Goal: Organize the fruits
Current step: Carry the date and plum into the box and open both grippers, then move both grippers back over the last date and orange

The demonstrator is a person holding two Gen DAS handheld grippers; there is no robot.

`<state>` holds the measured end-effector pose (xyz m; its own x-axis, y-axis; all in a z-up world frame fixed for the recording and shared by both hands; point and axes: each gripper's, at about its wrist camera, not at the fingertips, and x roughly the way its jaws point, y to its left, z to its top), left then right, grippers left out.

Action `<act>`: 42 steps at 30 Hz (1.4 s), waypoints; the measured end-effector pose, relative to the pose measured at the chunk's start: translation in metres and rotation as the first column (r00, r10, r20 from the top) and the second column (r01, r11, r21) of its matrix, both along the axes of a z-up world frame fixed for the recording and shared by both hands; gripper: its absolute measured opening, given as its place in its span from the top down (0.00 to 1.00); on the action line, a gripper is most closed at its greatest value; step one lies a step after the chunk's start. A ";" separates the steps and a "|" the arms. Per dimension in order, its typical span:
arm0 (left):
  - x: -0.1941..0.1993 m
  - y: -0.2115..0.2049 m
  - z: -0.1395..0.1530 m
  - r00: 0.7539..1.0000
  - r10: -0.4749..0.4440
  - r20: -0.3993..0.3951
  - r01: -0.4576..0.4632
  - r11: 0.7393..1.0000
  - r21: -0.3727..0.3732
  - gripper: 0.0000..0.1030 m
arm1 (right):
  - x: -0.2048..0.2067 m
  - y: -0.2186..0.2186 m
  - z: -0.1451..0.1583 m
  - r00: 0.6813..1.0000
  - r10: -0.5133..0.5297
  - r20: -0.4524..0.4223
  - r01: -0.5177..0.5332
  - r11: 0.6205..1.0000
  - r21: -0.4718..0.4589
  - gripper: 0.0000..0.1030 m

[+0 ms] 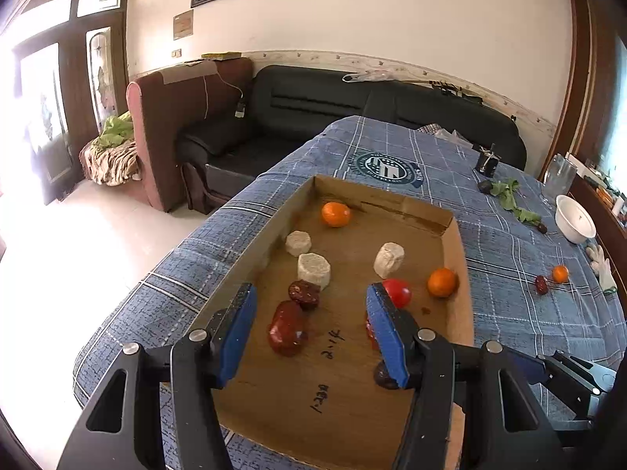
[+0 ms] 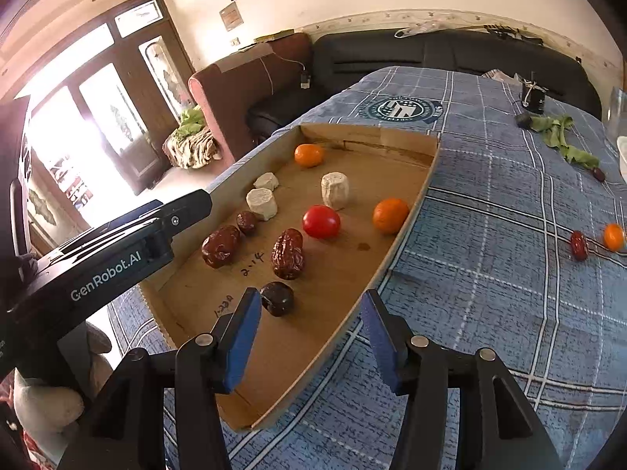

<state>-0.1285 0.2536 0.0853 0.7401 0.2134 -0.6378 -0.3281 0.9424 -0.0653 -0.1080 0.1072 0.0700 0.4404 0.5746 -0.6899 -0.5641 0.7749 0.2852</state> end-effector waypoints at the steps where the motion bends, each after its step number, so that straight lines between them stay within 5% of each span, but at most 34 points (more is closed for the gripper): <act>1: -0.001 -0.002 0.001 1.000 -0.005 0.002 0.005 1.000 0.000 0.44 | -0.001 -0.001 0.000 1.000 -0.002 0.000 0.002 1.000 0.003 0.40; 28: -0.012 -0.029 0.005 0.998 -0.061 0.002 0.061 0.998 0.023 0.37 | 0.000 -0.061 -0.015 0.994 -0.097 -0.052 0.099 0.995 0.028 0.34; 35: -0.013 -0.033 0.010 0.995 -0.099 0.006 0.099 0.995 -0.003 0.37 | 0.001 -0.133 -0.012 0.977 -0.208 -0.054 0.209 0.978 0.016 0.34; 42: -0.006 -0.057 0.011 0.986 -0.165 0.004 0.165 0.985 -0.053 0.37 | 0.003 -0.238 -0.003 0.907 -0.420 -0.019 0.420 0.907 -0.034 0.34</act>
<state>-0.1340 0.1966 0.0968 0.7624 0.0545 -0.6448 -0.1683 0.9789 -0.1163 -0.1050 -0.1306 0.0674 0.6189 0.3198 -0.7174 -0.1775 0.9467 0.2689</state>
